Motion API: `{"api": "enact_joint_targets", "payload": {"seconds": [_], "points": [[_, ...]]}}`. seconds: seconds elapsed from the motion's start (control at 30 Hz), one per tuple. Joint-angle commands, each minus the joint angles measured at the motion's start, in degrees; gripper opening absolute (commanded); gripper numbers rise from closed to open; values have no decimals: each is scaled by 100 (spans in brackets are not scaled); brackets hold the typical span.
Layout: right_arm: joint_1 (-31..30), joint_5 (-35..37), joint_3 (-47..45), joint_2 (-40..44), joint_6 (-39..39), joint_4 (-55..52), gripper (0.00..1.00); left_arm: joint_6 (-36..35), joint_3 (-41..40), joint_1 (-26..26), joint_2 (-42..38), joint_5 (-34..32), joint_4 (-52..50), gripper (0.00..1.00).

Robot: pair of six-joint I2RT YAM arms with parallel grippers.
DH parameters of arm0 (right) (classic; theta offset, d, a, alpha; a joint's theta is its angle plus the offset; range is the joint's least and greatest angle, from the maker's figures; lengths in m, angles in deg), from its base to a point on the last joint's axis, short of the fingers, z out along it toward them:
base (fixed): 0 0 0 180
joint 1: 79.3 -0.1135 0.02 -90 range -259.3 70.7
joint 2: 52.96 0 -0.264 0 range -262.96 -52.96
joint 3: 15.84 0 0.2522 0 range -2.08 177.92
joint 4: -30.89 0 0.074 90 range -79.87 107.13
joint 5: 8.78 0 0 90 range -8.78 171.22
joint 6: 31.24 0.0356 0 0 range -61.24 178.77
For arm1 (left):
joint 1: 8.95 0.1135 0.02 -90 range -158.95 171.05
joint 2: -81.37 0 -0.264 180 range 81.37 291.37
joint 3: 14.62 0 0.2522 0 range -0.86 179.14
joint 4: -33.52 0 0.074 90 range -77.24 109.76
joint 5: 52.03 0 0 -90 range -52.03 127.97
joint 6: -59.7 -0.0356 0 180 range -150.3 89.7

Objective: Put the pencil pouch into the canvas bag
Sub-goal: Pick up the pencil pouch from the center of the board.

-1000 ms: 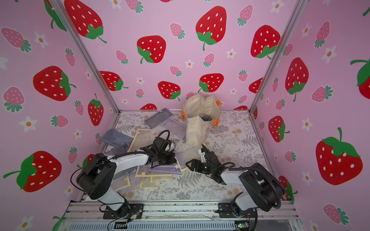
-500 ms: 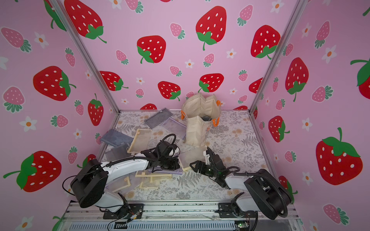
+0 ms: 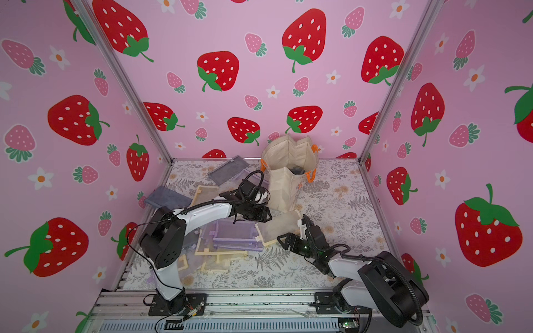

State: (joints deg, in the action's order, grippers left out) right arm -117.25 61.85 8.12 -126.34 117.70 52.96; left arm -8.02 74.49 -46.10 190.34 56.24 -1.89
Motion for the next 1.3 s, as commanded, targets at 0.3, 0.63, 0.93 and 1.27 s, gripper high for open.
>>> {"api": "enact_joint_targets", "payload": {"seconds": [0.3, 0.63, 0.93, 1.27], "points": [[83, -21, -219, -1322, 423, 807, 83, -121, -327, -160, 160, 1082, 565, 50], [130, 77, -293, -1152, 426, 711, 78, 331, -1091, -498, -240, 1251, 1065, 16], [139, 337, -386, 230, 246, -627, 43, 540, -1563, -774, -633, 1160, 1207, 0], [201, 902, -125, 2763, -477, -3158, 33, 656, -2094, -862, -1060, 1158, 1388, 0]]}}
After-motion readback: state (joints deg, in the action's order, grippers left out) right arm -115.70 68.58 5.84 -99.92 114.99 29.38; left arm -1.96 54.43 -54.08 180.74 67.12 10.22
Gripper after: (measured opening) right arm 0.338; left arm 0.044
